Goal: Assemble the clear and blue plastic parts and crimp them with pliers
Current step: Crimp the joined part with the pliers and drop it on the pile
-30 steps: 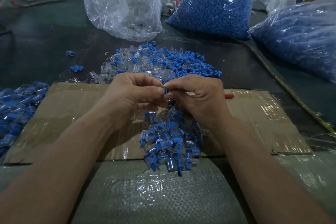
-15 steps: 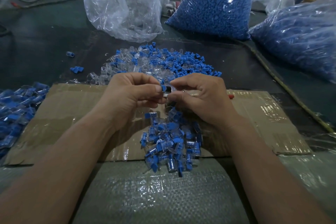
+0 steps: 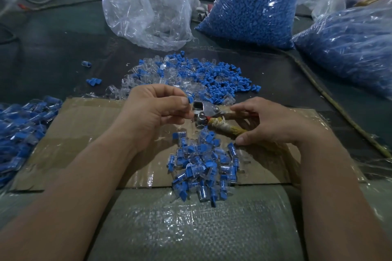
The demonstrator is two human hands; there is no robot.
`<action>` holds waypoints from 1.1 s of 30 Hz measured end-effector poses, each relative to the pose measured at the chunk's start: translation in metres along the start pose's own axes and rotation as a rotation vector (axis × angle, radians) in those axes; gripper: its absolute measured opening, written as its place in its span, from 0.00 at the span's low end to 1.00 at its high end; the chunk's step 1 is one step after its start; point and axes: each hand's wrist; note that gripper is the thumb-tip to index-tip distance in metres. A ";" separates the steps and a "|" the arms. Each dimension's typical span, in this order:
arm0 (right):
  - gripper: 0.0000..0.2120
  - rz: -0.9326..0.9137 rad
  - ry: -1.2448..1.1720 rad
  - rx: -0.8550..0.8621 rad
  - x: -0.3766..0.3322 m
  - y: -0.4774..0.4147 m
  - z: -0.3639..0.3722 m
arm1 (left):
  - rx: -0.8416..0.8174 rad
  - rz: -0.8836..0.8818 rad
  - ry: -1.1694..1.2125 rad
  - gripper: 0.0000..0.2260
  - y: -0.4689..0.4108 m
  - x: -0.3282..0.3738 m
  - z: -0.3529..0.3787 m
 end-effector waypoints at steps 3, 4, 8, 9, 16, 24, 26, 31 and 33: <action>0.37 0.002 0.043 0.043 -0.003 -0.001 0.001 | -0.002 -0.010 0.003 0.04 0.000 0.000 0.000; 0.36 0.001 0.050 0.054 -0.003 -0.001 0.001 | -0.004 -0.015 0.005 0.04 0.000 0.000 0.001; 0.29 -0.004 0.072 0.090 -0.011 -0.001 0.003 | 0.004 -0.023 0.027 0.07 0.001 0.000 0.003; 0.27 -0.009 0.092 0.103 -0.014 0.000 0.004 | 0.007 -0.020 0.034 0.07 0.001 0.000 0.003; 0.12 -0.036 0.285 0.145 -0.026 -0.002 0.007 | 0.029 -0.008 0.076 0.07 0.002 -0.001 0.005; 0.10 -0.107 0.233 0.320 -0.024 -0.005 0.008 | 0.099 0.080 0.117 0.06 -0.001 -0.003 0.004; 0.12 -0.129 0.171 0.444 -0.027 -0.004 0.009 | 0.129 0.113 0.116 0.06 -0.003 -0.002 0.002; 0.15 -0.158 0.008 0.516 -0.038 -0.001 0.016 | 0.170 0.173 0.116 0.06 -0.002 -0.006 0.003; 0.16 -0.165 -0.015 0.473 -0.041 -0.001 0.019 | 0.174 0.192 0.118 0.07 -0.002 -0.007 0.004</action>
Point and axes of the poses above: each hand's wrist, its own y-axis away from the middle knuckle, its own z-axis out of the palm, x = y × z, and after that the axes turned 5 degrees about y, right-handed
